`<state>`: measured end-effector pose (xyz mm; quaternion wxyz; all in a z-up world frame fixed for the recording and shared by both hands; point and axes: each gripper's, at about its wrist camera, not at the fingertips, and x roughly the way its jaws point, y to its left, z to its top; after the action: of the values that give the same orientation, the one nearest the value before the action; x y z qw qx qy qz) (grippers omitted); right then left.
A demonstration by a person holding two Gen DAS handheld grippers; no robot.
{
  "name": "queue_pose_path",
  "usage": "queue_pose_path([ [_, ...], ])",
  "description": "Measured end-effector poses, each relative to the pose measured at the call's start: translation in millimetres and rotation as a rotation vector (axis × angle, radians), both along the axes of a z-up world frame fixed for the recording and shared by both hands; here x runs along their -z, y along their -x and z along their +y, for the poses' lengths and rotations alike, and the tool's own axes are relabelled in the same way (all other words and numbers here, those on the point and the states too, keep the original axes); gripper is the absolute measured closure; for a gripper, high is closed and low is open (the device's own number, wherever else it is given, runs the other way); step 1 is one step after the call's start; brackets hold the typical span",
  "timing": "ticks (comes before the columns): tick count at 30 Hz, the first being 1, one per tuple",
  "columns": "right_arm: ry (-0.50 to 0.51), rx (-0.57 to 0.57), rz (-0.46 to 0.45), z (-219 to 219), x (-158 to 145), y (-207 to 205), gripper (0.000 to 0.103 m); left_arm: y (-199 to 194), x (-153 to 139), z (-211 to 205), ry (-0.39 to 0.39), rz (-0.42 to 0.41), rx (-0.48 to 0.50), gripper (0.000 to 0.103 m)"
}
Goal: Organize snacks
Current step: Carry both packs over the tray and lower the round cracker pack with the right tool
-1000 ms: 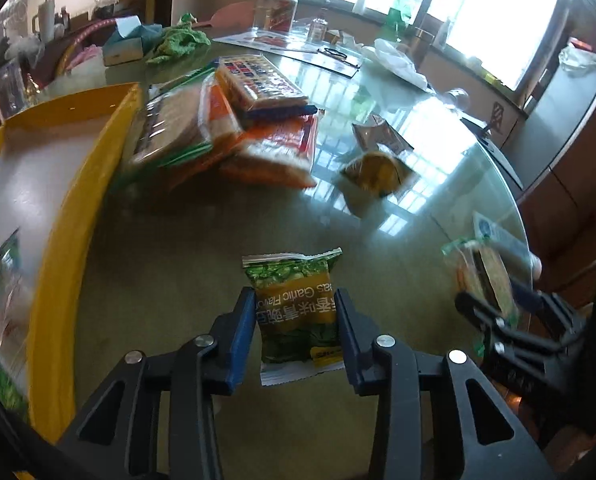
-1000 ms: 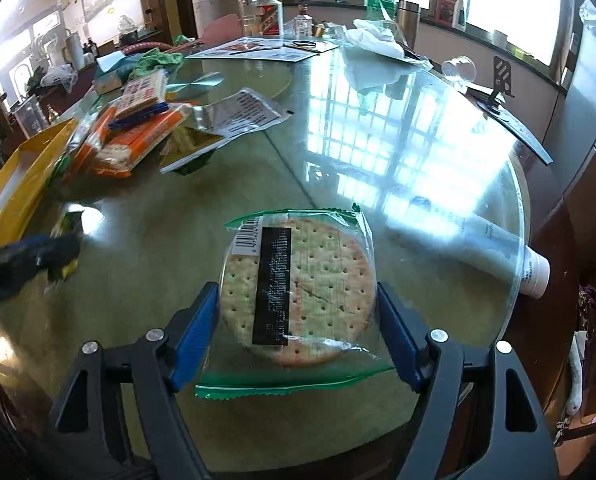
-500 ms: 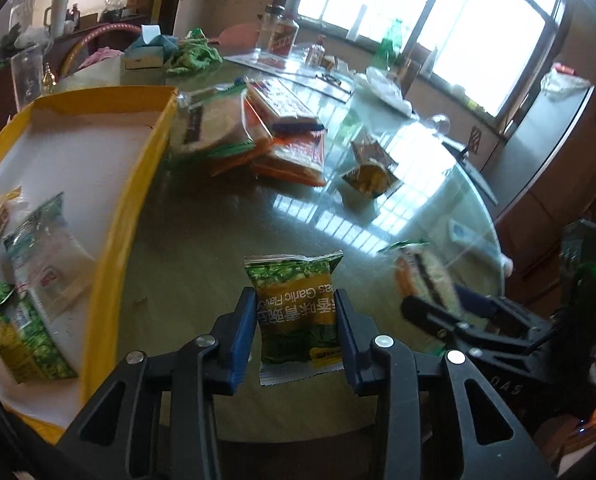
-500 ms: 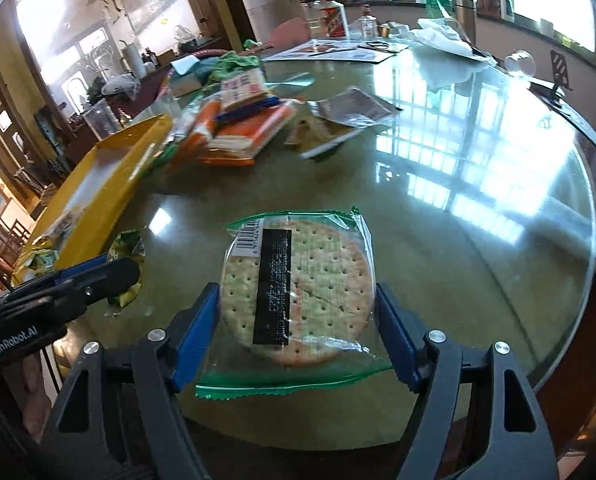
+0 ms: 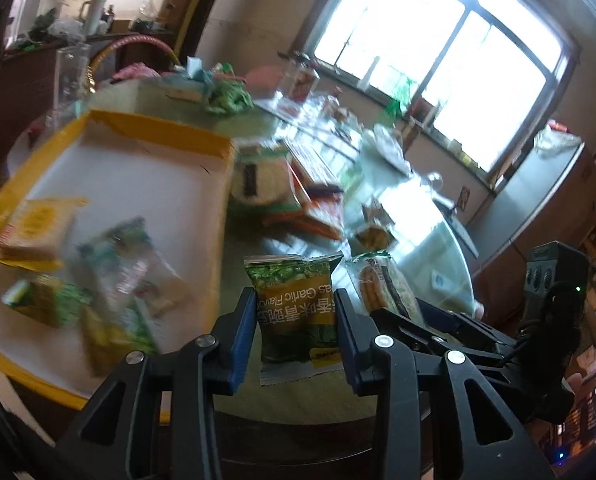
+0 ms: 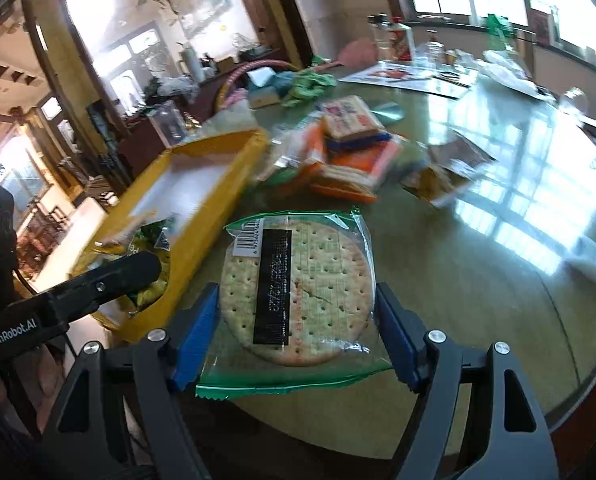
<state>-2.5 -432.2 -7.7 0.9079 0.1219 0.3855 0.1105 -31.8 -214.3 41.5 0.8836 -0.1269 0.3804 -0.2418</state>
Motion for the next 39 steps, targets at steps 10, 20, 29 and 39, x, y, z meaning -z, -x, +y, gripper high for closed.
queue_pose_path([
  [10, -0.017, -0.136, -0.015, 60, -22, -44, 0.027, -34, -20, 81, 0.049, -0.032, -0.189, 0.065],
  [20, 0.056, -0.210, 0.045, 118, -23, -117, 0.027, -105, -3, 120, 0.096, 0.061, -0.229, 0.065],
  [29, 0.213, -0.218, 0.106, 157, 2, -166, 0.027, -155, 21, 119, 0.031, 0.176, -0.233, 0.065],
  [39, 0.328, -0.227, 0.123, 180, 19, -172, 0.027, -179, 36, 114, -0.070, 0.286, -0.247, 0.065],
])
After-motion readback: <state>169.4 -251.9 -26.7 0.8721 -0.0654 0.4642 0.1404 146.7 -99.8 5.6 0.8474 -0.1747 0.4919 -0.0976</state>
